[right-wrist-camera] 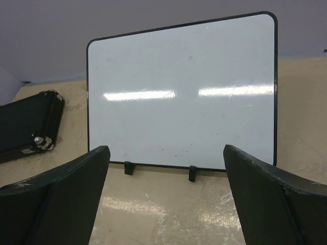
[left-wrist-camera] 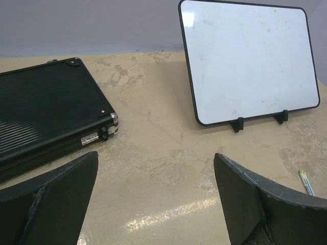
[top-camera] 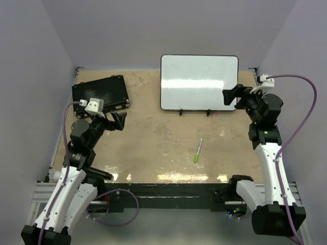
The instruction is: Write a sentence on the whiteboard
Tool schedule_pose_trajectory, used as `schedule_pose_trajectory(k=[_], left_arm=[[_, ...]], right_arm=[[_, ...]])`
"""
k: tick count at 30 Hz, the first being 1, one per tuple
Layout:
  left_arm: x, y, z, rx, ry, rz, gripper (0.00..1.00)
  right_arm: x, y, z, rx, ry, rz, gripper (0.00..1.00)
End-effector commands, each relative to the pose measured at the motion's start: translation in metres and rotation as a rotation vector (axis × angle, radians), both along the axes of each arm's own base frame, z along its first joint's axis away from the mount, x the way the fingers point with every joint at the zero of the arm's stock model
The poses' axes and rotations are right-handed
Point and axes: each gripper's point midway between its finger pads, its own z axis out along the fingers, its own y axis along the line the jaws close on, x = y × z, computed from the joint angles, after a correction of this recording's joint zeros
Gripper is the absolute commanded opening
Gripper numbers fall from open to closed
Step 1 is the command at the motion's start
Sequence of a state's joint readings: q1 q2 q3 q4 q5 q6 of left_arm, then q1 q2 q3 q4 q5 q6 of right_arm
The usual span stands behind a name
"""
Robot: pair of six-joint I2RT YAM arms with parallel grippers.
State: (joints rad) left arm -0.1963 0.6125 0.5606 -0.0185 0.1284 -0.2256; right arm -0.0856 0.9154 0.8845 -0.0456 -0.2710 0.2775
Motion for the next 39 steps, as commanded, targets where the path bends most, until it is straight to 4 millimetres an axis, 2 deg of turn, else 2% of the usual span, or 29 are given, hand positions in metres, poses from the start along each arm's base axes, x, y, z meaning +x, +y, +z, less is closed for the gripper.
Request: schedule_pose_trajectory(k=[1,7,9,15,21,22,24,25,26,27,28,29,30,31,32,34,35,36,37,38,39], left_arm=[[0.001,-0.006,0.014,-0.023,-0.034,-0.034,1.0],[0.0,-0.013,0.011,-0.024,-0.021,-0.075,1.0],[-0.001,-0.021,0.009,-0.025,-0.012,-0.12,1.0],[-0.007,-0.051,0.002,-0.093,0.049,-0.26,1.0],[-0.027,-0.101,-0.013,-0.204,0.186,-0.398,1.0],[-0.036,-0.115,-0.014,-0.206,0.2,-0.44,1.0],[-0.039,-0.126,-0.013,-0.222,0.218,-0.434,1.0],[-0.051,-0.143,-0.012,-0.223,0.228,-0.481,1.0],[-0.049,-0.15,-0.016,-0.22,0.243,-0.468,1.0],[-0.052,-0.159,-0.012,-0.222,0.244,-0.479,1.0],[-0.065,-0.177,-0.013,-0.202,0.254,-0.53,1.0],[-0.058,-0.185,-0.027,-0.16,0.287,-0.489,1.0],[-0.057,-0.194,-0.02,-0.142,0.28,-0.491,1.0],[-0.064,-0.207,-0.025,-0.113,0.301,-0.516,1.0],[-0.062,-0.219,-0.041,-0.076,0.343,-0.516,1.0],[-0.066,-0.241,-0.037,-0.076,0.348,-0.559,1.0],[-0.062,-0.249,-0.051,-0.049,0.374,-0.537,1.0],[-0.061,-0.259,-0.045,-0.052,0.367,-0.547,0.99],[-0.067,-0.27,-0.048,-0.038,0.375,-0.566,0.99],[-0.065,-0.278,-0.061,-0.01,0.4,-0.556,0.99],[-0.065,-0.288,-0.056,-0.012,0.395,-0.562,0.98]], right_arm=[[-0.001,0.0,0.019,0.012,-0.047,-0.004,0.99],[-0.002,0.006,0.014,-0.007,-0.05,0.043,0.99],[-0.003,0.01,0.0,-0.026,-0.032,0.073,0.99],[-0.016,0.031,0.0,-0.116,-0.103,0.224,0.99],[-0.035,0.064,-0.019,-0.219,-0.158,0.489,0.99],[-0.036,0.065,-0.021,-0.254,-0.17,0.511,0.98],[-0.036,0.065,-0.025,-0.281,-0.157,0.525,0.99],[-0.035,0.063,-0.026,-0.288,-0.151,0.517,0.99],[-0.035,0.063,-0.026,-0.298,-0.147,0.521,0.99],[-0.035,0.064,-0.026,-0.302,-0.146,0.528,0.99],[-0.034,0.064,-0.024,-0.306,-0.152,0.53,0.99],[-0.036,0.063,-0.026,-0.302,-0.129,0.534,0.99],[-0.035,0.063,-0.025,-0.306,-0.126,0.532,0.99],[-0.034,0.062,-0.027,-0.312,-0.123,0.534,0.99],[-0.034,0.061,-0.026,-0.317,-0.122,0.53,0.99],[-0.032,0.06,-0.029,-0.315,-0.11,0.526,0.99],[-0.031,0.059,-0.03,-0.319,-0.104,0.525,0.99],[-0.031,0.058,-0.03,-0.323,-0.102,0.521,0.99],[-0.03,0.058,-0.032,-0.322,-0.095,0.523,0.99],[-0.03,0.057,-0.032,-0.323,-0.092,0.519,0.99],[-0.029,0.057,-0.032,-0.324,-0.089,0.517,0.99]])
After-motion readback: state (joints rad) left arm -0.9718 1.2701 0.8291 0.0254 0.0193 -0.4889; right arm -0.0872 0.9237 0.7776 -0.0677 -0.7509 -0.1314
